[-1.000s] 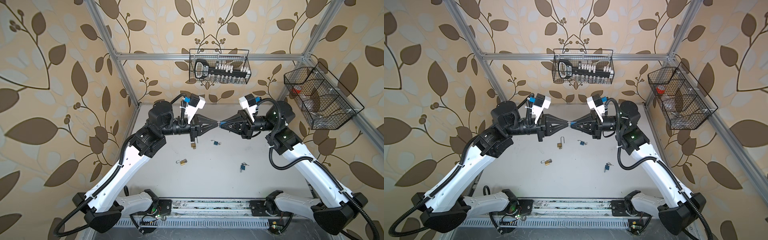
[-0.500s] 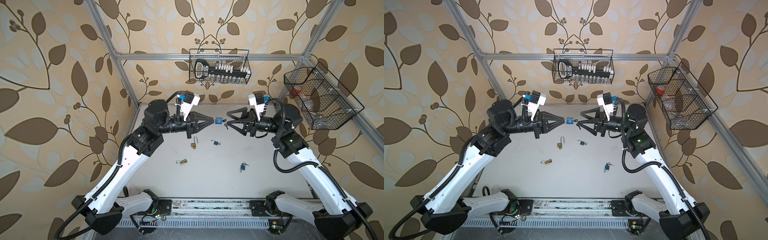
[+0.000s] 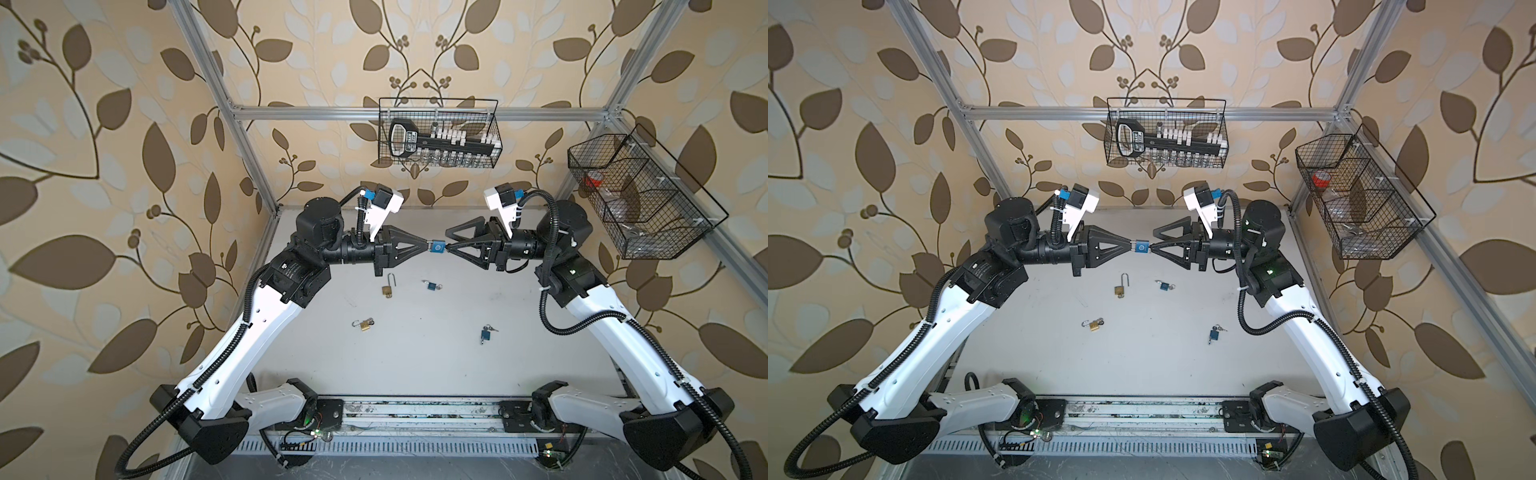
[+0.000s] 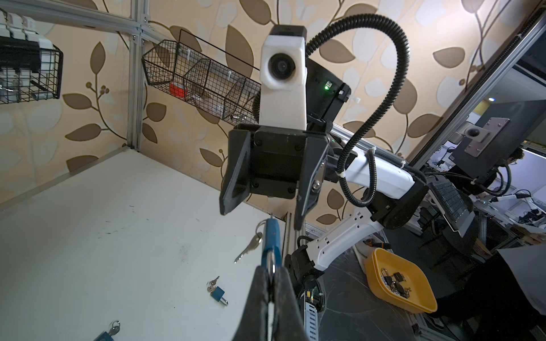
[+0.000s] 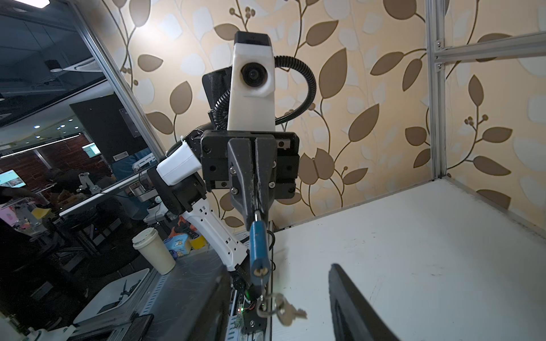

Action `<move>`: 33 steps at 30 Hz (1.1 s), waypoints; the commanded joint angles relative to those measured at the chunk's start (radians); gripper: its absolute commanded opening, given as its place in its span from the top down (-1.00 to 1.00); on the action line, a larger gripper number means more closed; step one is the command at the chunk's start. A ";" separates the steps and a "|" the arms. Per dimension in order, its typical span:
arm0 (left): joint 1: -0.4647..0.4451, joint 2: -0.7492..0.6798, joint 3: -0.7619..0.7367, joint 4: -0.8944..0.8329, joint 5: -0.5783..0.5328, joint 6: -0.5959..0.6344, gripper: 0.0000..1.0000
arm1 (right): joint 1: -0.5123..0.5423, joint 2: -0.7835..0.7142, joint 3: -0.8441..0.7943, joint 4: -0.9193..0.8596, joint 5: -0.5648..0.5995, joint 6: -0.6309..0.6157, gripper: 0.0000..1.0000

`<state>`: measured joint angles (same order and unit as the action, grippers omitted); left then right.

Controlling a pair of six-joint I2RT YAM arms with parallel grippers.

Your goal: Lock with the key

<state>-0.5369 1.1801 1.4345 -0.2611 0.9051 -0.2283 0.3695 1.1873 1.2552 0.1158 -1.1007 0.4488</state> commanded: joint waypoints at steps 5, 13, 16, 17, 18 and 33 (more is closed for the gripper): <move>0.000 -0.010 0.041 0.015 0.035 0.040 1.00 | 0.008 0.001 0.033 0.012 -0.052 -0.007 0.32; 0.001 -0.013 0.044 0.020 0.023 0.040 1.00 | 0.007 0.010 0.031 -0.016 -0.045 -0.026 0.42; 0.001 -0.011 0.043 0.018 0.023 0.043 1.00 | 0.008 0.014 0.034 -0.042 -0.033 -0.048 0.40; 0.000 -0.011 0.043 0.016 0.023 0.043 1.00 | 0.007 0.015 0.033 -0.045 -0.030 -0.051 0.40; 0.001 -0.013 0.041 0.017 0.022 0.043 1.00 | 0.007 0.015 0.032 -0.045 -0.031 -0.051 0.40; 0.013 -0.041 0.031 -0.016 -0.038 0.080 1.00 | 0.006 -0.005 0.029 -0.084 0.015 -0.093 1.00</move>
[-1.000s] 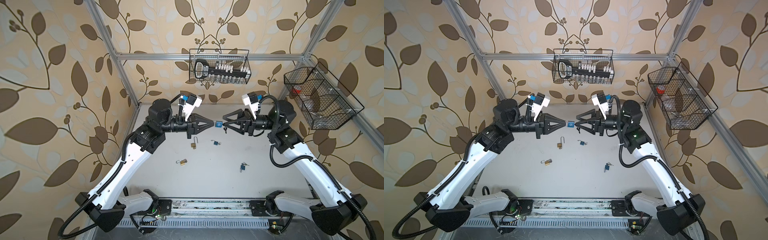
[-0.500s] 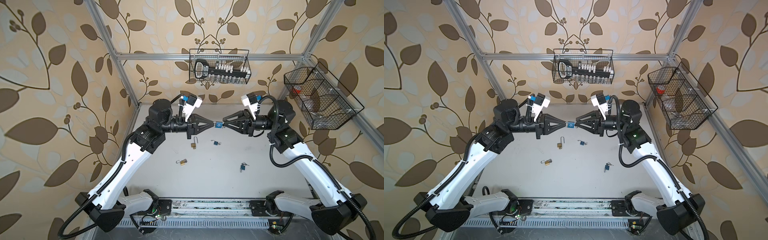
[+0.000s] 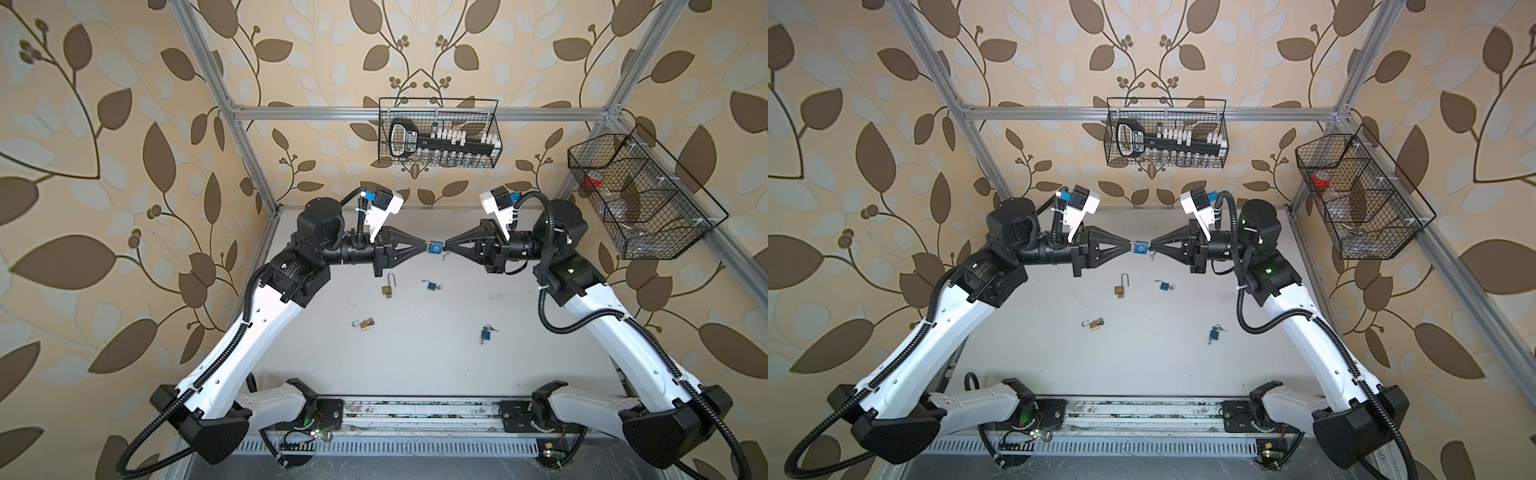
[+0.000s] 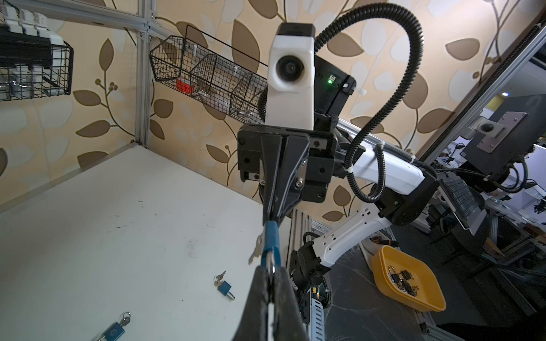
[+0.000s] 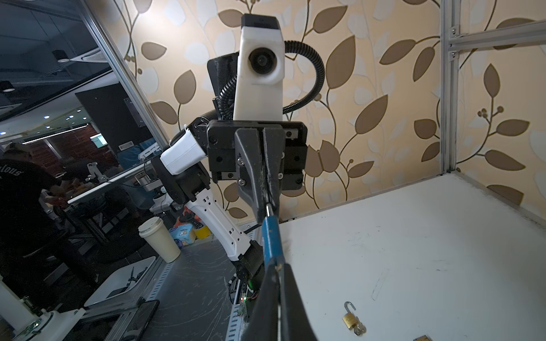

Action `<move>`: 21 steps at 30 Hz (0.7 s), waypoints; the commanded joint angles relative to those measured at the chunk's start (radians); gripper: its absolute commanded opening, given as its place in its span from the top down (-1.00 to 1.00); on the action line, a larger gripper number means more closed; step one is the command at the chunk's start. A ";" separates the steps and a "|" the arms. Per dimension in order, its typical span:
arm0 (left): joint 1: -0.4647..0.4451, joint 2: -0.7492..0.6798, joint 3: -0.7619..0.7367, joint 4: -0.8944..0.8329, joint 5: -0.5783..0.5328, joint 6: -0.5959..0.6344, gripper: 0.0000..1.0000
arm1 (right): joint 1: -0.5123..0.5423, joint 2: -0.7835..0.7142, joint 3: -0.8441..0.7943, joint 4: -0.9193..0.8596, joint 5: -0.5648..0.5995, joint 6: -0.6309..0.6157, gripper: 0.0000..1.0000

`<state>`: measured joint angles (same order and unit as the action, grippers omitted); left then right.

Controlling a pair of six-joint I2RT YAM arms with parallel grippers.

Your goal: Lock with the key

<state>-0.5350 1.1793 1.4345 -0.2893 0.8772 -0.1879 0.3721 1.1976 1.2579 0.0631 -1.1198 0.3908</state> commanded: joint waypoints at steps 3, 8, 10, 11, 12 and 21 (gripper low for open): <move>0.066 -0.057 0.036 0.008 0.015 0.033 1.00 | -0.016 -0.035 0.017 -0.034 0.056 -0.043 1.00; 0.145 -0.078 0.041 -0.032 0.063 0.035 1.00 | -0.056 -0.073 -0.014 -0.034 0.122 -0.051 1.00; 0.147 -0.077 0.046 -0.068 0.062 0.051 1.00 | -0.059 -0.082 -0.025 -0.043 0.173 -0.062 1.00; 0.147 -0.074 0.047 -0.090 0.058 0.059 1.00 | -0.061 -0.090 -0.034 -0.046 0.207 -0.067 1.00; 0.147 -0.071 0.048 -0.115 0.051 0.068 1.00 | -0.062 -0.097 -0.044 -0.046 0.243 -0.071 1.00; 0.147 -0.007 0.084 -0.494 -0.218 0.230 1.00 | -0.078 -0.139 -0.170 -0.102 0.645 -0.077 1.00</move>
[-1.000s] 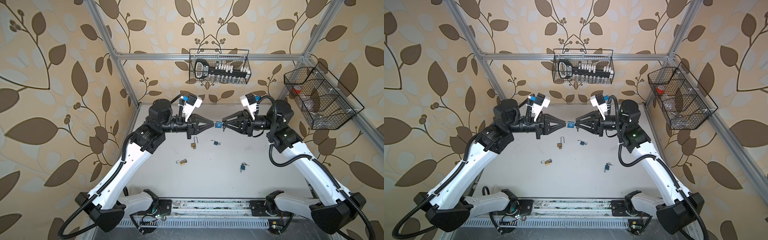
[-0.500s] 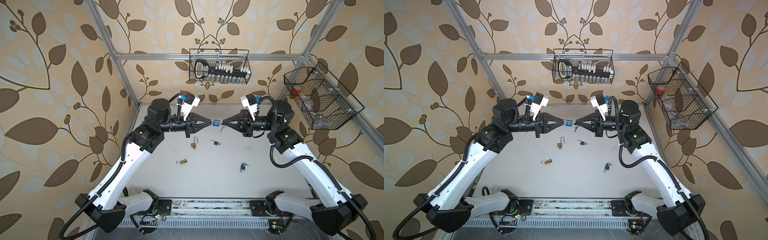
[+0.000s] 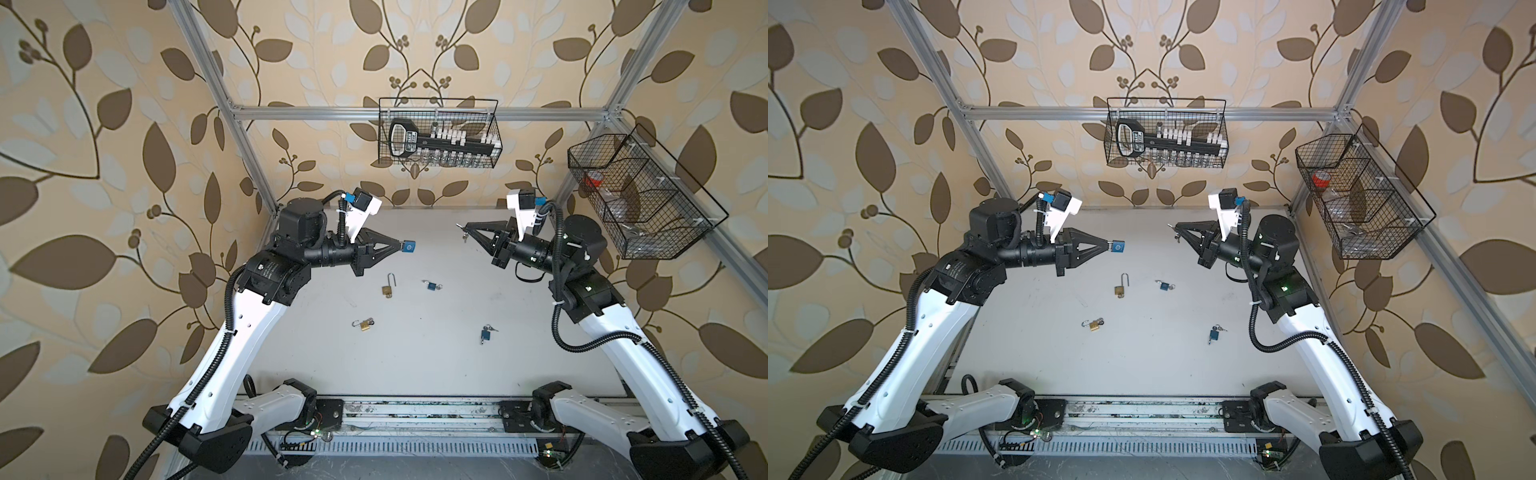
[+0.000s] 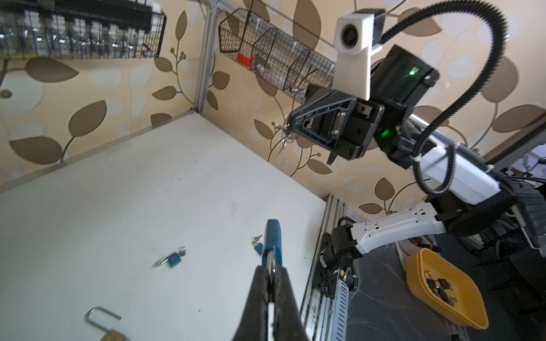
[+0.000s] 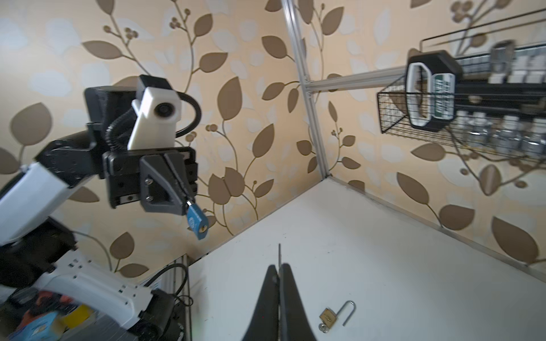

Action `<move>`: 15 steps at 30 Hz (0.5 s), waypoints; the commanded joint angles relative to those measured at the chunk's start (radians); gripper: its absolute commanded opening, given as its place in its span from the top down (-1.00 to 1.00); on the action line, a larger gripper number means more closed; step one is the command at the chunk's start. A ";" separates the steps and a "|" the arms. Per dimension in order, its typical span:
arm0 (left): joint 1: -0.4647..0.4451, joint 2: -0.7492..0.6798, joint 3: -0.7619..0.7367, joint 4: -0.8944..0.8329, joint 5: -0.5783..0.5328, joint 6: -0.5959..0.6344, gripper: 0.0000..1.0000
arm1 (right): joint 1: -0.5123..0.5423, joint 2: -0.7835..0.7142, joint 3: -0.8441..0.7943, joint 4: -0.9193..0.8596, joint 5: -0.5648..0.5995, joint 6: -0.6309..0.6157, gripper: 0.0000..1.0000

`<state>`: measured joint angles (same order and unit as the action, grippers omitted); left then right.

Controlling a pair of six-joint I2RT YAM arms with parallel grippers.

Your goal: Lock with the key

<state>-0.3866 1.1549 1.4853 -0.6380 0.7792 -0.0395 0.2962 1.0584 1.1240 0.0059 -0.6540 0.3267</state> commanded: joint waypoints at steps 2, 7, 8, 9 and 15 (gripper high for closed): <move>-0.001 0.042 0.039 -0.217 -0.215 0.091 1.00 | -0.003 0.001 -0.071 -0.050 0.216 -0.009 1.00; -0.001 0.106 0.012 -0.311 -0.373 0.055 1.00 | -0.003 0.009 -0.125 -0.069 0.243 -0.010 1.00; -0.001 0.108 -0.014 -0.295 -0.396 0.029 1.00 | -0.002 0.011 -0.132 -0.072 0.246 -0.010 1.00; -0.001 0.105 -0.042 -0.268 -0.411 -0.001 1.00 | -0.001 0.013 -0.138 -0.070 0.245 -0.008 1.00; 0.038 0.088 -0.263 0.008 -0.383 -0.259 1.00 | 0.083 0.052 -0.155 -0.075 0.249 -0.026 1.00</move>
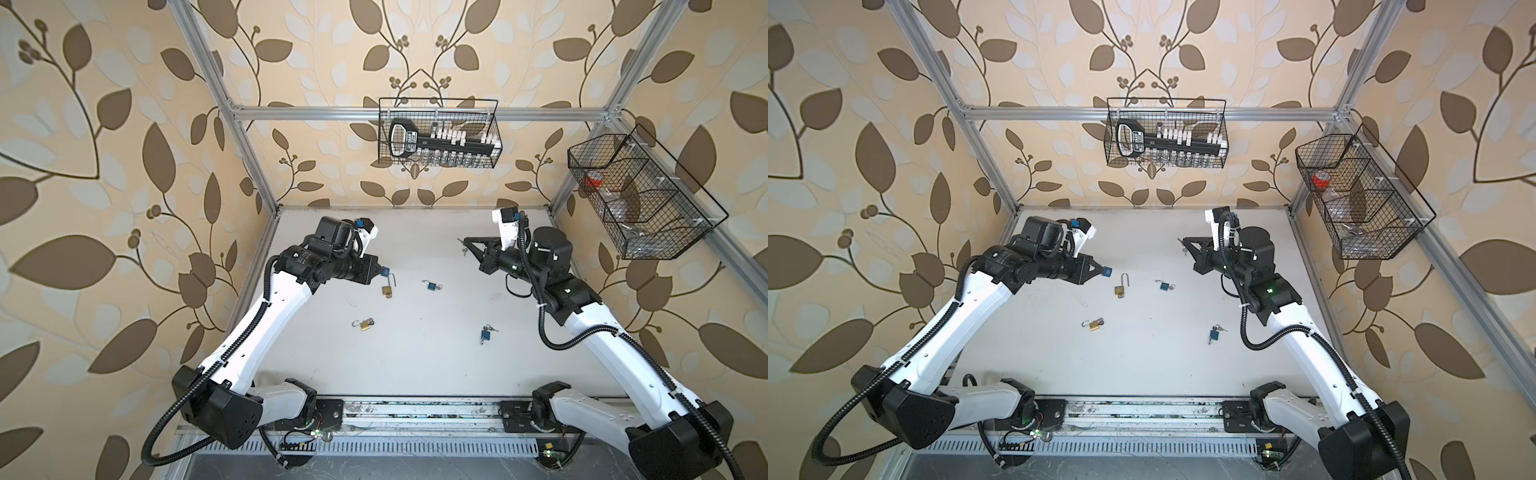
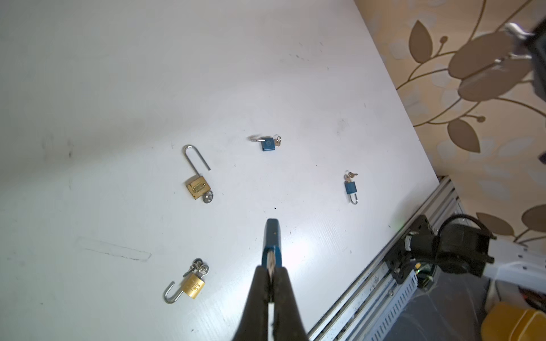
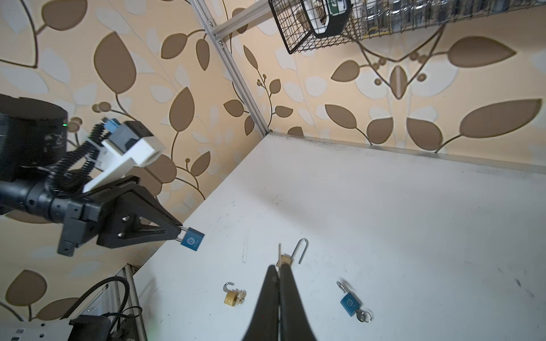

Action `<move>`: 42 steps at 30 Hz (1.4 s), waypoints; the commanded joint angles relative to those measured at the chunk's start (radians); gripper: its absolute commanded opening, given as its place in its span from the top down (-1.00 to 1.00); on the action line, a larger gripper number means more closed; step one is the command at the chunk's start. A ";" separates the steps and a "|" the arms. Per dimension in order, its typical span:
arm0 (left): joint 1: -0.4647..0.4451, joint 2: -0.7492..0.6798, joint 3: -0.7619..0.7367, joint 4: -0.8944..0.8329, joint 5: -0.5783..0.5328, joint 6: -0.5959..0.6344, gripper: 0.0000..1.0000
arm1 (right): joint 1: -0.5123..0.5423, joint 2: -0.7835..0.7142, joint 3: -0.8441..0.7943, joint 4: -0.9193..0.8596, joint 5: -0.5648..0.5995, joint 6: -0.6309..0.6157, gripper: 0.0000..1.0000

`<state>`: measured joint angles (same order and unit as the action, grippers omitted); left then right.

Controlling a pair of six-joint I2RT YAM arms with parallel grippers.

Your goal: Lock with the key

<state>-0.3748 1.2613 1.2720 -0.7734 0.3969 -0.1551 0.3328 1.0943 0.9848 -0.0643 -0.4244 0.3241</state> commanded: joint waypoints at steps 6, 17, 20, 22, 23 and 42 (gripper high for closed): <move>0.082 0.027 -0.172 0.345 0.105 -0.307 1.00 | 0.237 0.069 -0.032 -0.035 0.127 -0.104 1.00; -0.022 0.122 -0.250 0.282 0.322 -0.121 1.00 | 0.250 0.036 -0.143 0.029 0.220 -0.010 1.00; -0.110 0.172 -0.202 0.215 0.323 -0.006 1.00 | 0.181 -0.003 -0.190 0.034 0.231 0.059 1.00; -0.168 0.232 -0.169 0.209 0.311 0.037 1.00 | 0.114 -0.039 -0.230 0.035 0.232 0.121 1.00; -0.198 0.266 -0.144 0.193 0.309 0.068 1.00 | 0.067 -0.059 -0.251 0.034 0.216 0.161 1.00; -0.404 0.779 0.341 -0.316 0.220 0.577 1.00 | -0.189 -0.209 -0.379 -0.061 0.072 0.239 1.00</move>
<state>-0.7792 2.0445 1.5753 -0.9524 0.6498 0.3084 0.1474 0.8803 0.6209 -0.1158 -0.3260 0.5579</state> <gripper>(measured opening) 0.049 0.047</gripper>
